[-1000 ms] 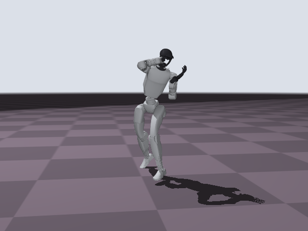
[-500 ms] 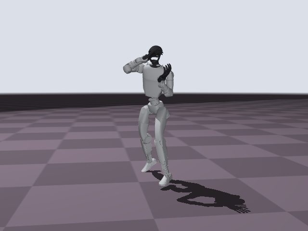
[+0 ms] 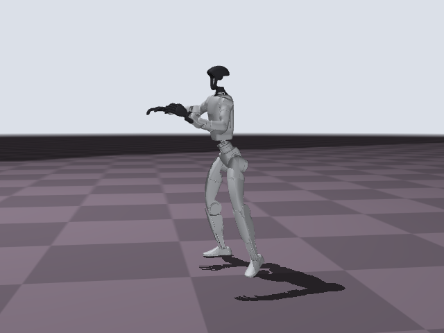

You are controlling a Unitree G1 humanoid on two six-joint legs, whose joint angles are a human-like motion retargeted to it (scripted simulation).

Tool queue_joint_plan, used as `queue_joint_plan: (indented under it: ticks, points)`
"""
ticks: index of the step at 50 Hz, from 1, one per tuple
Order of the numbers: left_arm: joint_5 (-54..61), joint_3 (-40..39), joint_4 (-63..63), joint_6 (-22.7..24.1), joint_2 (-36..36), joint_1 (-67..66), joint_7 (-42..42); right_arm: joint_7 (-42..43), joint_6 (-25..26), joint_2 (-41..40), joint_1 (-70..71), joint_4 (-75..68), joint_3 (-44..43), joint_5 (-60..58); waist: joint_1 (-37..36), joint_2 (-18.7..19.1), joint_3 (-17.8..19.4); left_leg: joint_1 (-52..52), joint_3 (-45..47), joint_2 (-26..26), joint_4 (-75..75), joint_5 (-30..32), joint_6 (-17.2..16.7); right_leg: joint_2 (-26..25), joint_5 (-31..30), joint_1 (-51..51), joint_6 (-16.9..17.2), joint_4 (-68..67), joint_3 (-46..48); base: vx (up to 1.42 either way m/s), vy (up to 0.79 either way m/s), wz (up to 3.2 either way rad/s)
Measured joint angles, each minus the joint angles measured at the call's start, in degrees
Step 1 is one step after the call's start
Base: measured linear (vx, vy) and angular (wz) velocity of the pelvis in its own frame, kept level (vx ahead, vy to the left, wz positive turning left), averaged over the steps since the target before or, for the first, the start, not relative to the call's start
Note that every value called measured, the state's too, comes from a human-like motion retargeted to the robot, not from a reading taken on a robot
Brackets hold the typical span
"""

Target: Kungfu

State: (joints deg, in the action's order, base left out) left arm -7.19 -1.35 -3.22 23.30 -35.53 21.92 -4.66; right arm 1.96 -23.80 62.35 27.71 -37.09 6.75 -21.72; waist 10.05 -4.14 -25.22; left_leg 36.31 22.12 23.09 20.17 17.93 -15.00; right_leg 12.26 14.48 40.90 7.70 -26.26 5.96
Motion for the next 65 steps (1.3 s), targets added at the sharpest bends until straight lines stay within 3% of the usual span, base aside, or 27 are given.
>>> queue_joint_plan:
  ticks: [5, 8, 12, 15, 17, 19, 20, 22, 25, 27, 28, 29, 30, 32, 33, 35, 37, 40, 43, 47, 50, 53, 56, 58, 60, 62, 65]
  points:
    - [-1.6, 19.6, -5.9, 1.1, 7.7, 13.7, -2.2, -2.4, 8.2, 4.2, -4.2, -23.7, -14.9, -28.9, -1.3, -2.7, 0.6, 2.4, 0.8, -12.1, 15.7, -18.0, 2.8, -1.1, -6.0, -4.5, -2.3, 10.3, 1.6, -0.16, -0.38, -1.06]
    - [-0.4, 29.4, -6.4, 1.2, 11.4, 20.0, -3.1, -4.0, 20.3, 6.6, 1.7, -37.8, -16.0, -40.1, -4.0, -4.1, 1.6, 2.0, 6.0, -18.6, 11.4, -22.8, 3.0, -4.5, -7.8, -6.7, -5.9, 15.3, -1.1, -0.08, -0.21, -1.68]
    - [-0.7, 35.3, -6.5, -0.8, 19.9, 23.9, -8.1, -9.2, 27.4, 10.0, 6.5, -48.8, -13.3, -36.8, -5.7, -4.4, 3.3, 4.9, -3.2, -24.3, 2.5, -22.4, 9.9, -9.7, -5.6, -10.6, -8.9, 19.8, 2.4, 0.00, -0.28, -1.38]
    - [-3.3, 36.7, -7.2, -0.7, 26.0, 21.2, -11.2, -13.2, 29.7, 9.9, 3.1, -49.4, -13.3, -25.7, -7.4, -11.1, 1.9, 6.8, -0.8, -24.1, -1.6, -16.5, 18.8, -10.8, -5.7, -8.0, -4.3, 16.3, 0.2, 0.10, -0.45, -1.84]
    - [-4.1, 37.6, -7.4, 0.7, 25.8, 19.5, -10.2, -13.6, 28.2, 6.6, 0.9, -47.5, -12.9, -15.3, -7.6, -15.1, 2.0, 6.8, 0.3, -18.2, 2.0, -21.7, 13.6, -12.9, -10.0, -1.4, 7.1, 6.2, 5.9, -0.52, -1.24, -2.38]
    - [-3.3, 38.1, -6.9, 3.6, 24.2, 19.7, -6.9, -13.8, 22.7, 3.4, 2.0, -44.3, -10.7, -7.3, -8.2, -16.3, 5.3, 9.1, 1.3, -6.7, 7.2, -21.2, 9.6, -20.3, -16.0, 9.6, 7.3, -9.7, 16.6, -1.14, -2.03, -2.41]
    - [-2.6, 39.8, -7.1, 6.0, 24.1, 19.7, -3.6, -14.2, 19.2, 2.4, 2.5, -42.2, -9.2, -4.9, -9.0, -14.8, 7.1, 9.0, 2.1, -2.1, 9.1, -21.0, 10.3, -20.7, -17.5, 13.2, 7.3, -18.3, 22.0, -0.58, -0.47, -2.48]
    - [-1.9, 41.2, -8.8, 10.5, 25.7, 20.6, 3.3, -11.9, 14.1, 1.0, 2.3, -37.6, -9.5, -5.3, -9.2, -5.7, 8.2, 14.2, -4.1, 6.5, 15.0, -24.5, 12.1, -19.3, -16.0, 20.3, 7.3, -33.1, 21.4, 0.05, 0.84, -1.83]
    - [-5.8, 41.9, -13.0, 9.7, 31.9, 17.9, 5.0, -3.2, 13.1, -3.9, 2.5, -35.1, -10.0, -8.9, -4.5, 15.6, 8.3, 27.9, -19.9, 10.6, 19.9, -28.4, 17.8, -9.1, -19.4, 29.0, 6.0, -38.5, 9.5, 0.15, 1.15, -0.40]
    - [-7.9, 42.7, -13.5, 9.6, 33.6, 16.7, 2.7, 1.4, 13.7, -7.5, 2.8, -35.9, -11.1, -9.7, -6.5, 22.8, 12.4, 31.9, -26.9, 15.4, 20.1, -27.2, 17.6, -0.1, -27.8, 31.5, -14.0, -29.6, 2.3, -0.17, 0.34, -0.42]
    - [-9.4, 42.6, -13.9, 10.1, 33.9, 16.5, 1.6, 3.2, 14.9, -9.1, 3.3, -36.7, -11.9, -10.0, -6.8, 25.1, 14.8, 33.3, -29.0, 15.2, 21.8, -28.2, 18.5, 4.3, -33.4, 32.9, -20.5, -21.7, -5.1, -0.34, 0.23, -0.16]
    - [-11.1, 42.0, -14.6, 10.8, 33.7, 16.0, 1.2, 5.2, 16.5, -11.0, 3.8, -37.3, -12.8, -10.3, -7.1, 26.0, 16.2, 33.8, -28.9, 14.6, 23.6, -29.8, 19.5, 9.2, -37.1, 34.5, -22.7, -13.0, -11.8, -0.33, 0.25, -0.05]
    - [-13.0, 41.0, -15.4, 11.6, 33.2, 15.3, 1.2, 7.3, 18.2, -12.9, 4.3, -37.8, -13.6, -10.6, -7.3, 26.3, 17.3, 34.0, -27.7, 13.8, 25.5, -31.7, 20.8, 14.3, -39.9, 36.1, -22.7, -3.9, -18.2, -0.23, -0.02, -0.57]
    - [-16.8, 39.5, -18.4, 13.2, 31.6, 12.6, 4.0, 11.2, 19.6, -15.7, 5.0, -39.1, -12.7, -12.0, -10.4, 26.4, 15.9, 34.1, -25.6, 17.0, 21.0, -29.3, 20.5, 12.5, -43.8, 39.4, -22.7, 7.4, -26.1, -0.11, -0.40, -1.66]
    - [-18.5, 39.6, -20.2, 13.5, 30.5, 10.8, 6.1, 13.2, 20.5, -16.7, 5.3, -40.0, -11.2, -12.8, -13.4, 28.5, 14.2, 35.9, -27.7, 21.0, 16.5, -26.3, 20.0, 10.1, -44.3, 40.2, -22.6, 8.9, -22.5, 0.11, -0.48, -2.04]
    - [-20.0, 38.7, -22.7, 13.1, 30.2, 7.9, 8.2, 17.5, 23.4, -16.6, 5.1, -40.3, -10.4, -13.5, -16.3, 27.8, 12.0, 38.0, -25.4, 21.4, 21.1, -28.9, 23.3, 15.9, -39.7, 44.6, -22.7, 6.2, -14.2, 0.27, -0.18, -1.07]
    - [-21.4, 36.1, -26.5, 13.7, 29.9, 6.7, 7.8, 25.1, 26.3, -20.0, 3.1, -38.6, -14.3, -12.1, -17.3, 29.0, 11.8, 39.3, -27.2, 21.0, 25.8, -33.1, 24.1, 16.2, -34.7, 48.8, -22.7, -10.1, -17.8, 0.14, 0.15, 0.37]
    - [-22.3, 32.0, -30.6, 13.7, 28.0, 5.1, 5.2, 28.5, 23.3, -26.1, -2.5, -33.6, -17.9, -4.3, -13.9, 26.2, 12.6, 35.5, -25.9, 19.6, 22.3, -29.9, 21.5, 8.2, -39.6, 48.1, -22.7, -29.0, -10.8, 0.37, -0.61, 0.83]
    - [-25.0, 27.1, -33.2, 12.1, 26.4, 0.9, 3.3, 26.4, 17.4, -31.8, -9.2, -29.1, -16.6, 1.7, -12.8, 20.6, 7.9, 30.5, -20.7, 19.3, 15.4, -26.1, 17.0, 1.4, -37.5, 43.3, -20.8, -29.2, 0.1, 0.53, -0.63, 0.24]
    - [-24.7, 22.8, -36.5, 11.0, 25.2, -1.6, 3.5, 23.5, 12.9, -36.1, -17.9, -22.1, -12.7, -1.8, -8.0, 10.7, 4.2, 20.0, -9.6, 11.1, 13.8, -28.3, 13.8, 6.6, -29.0, 34.4, -16.2, -18.3, 9.9, 0.44, -0.41, 1.33]
    - [-25.5, 21.4, -38.8, 11.4, 24.5, -2.3, 5.2, 21.6, 11.8, -37.7, -22.1, -17.8, -8.4, -6.8, -4.7, 5.8, 1.0, 15.9, -5.1, 4.8, 13.6, -29.1, 11.9, 5.6, -24.1, 32.3, -17.2, -9.9, 4.2, 0.39, -0.57, 1.57]
    - [-28.6, 22.3, -41.0, 10.3, 25.3, -1.7, 8.7, 17.4, 9.1, -36.7, -23.1, -14.6, -3.2, -11.1, -4.8, 5.4, -0.7, 13.3, -2.9, 2.9, 13.7, -30.6, 10.2, 7.8, -17.5, 29.3, -21.8, -3.3, 7.3, 0.23, -0.72, 0.67]
    - [-32.2, 23.2, -43.7, 8.7, 25.8, 0.4, 11.7, 13.6, 5.7, -34.7, -20.6, -10.6, 3.8, -13.0, -3.6, 5.9, 0.4, 8.3, 1.3, 1.2, 14.2, -30.9, 6.9, 10.0, -8.6, 27.9, -22.7, -0.8, 7.8, 0.05, -0.50, 0.10]
    - [-34.3, 23.0, -45.8, 8.2, 25.4, 2.4, 12.9, 11.8, 2.5, -34.7, -17.3, -8.2, 8.9, -13.0, -2.6, 6.4, 2.7, 4.3, 3.1, 2.2, 13.6, -30.4, 3.1, 8.8, -7.1, 25.8, -22.6, 1.2, 11.0, -0.13, -0.66, -0.28]
    - [-35.9, 23.3, -48.0, 9.1, 25.2, 4.9, 12.6, 11.0, 0.0, -35.2, -13.7, -6.7, 13.3, -11.9, 0.2, 5.4, 6.2, -0.9, 4.6, -0.4, 13.7, -32.7, 0.7, 13.2, -22.9, 22.1, -13.0, 5.0, 16.6, -0.06, -1.29, 0.57]
    - [-36.5, 24.5, -50.7, 11.2, 25.5, 9.1, 9.6, 10.2, -2.5, -34.9, -9.7, -5.9, 16.2, -8.4, 2.0, 8.3, 5.5, 2.3, 1.4, -2.7, 13.1, -33.8, 0.0, 11.1, -20.6, 33.2, -5.5, -1.9, -0.4, -0.27, -0.45, 1.21]
    - [-36.2, 24.9, -56.5, 12.7, 28.0, 16.6, 2.3, 7.2, -7.2, -33.5, -2.1, -5.5, 18.8, -2.1, 2.5, 9.0, 7.8, 1.3, 3.0, -8.2, 9.9, -34.1, 0.0, 16.0, -16.9, 42.6, -5.8, -9.2, 1.9, -0.46, -0.27, 0.25]
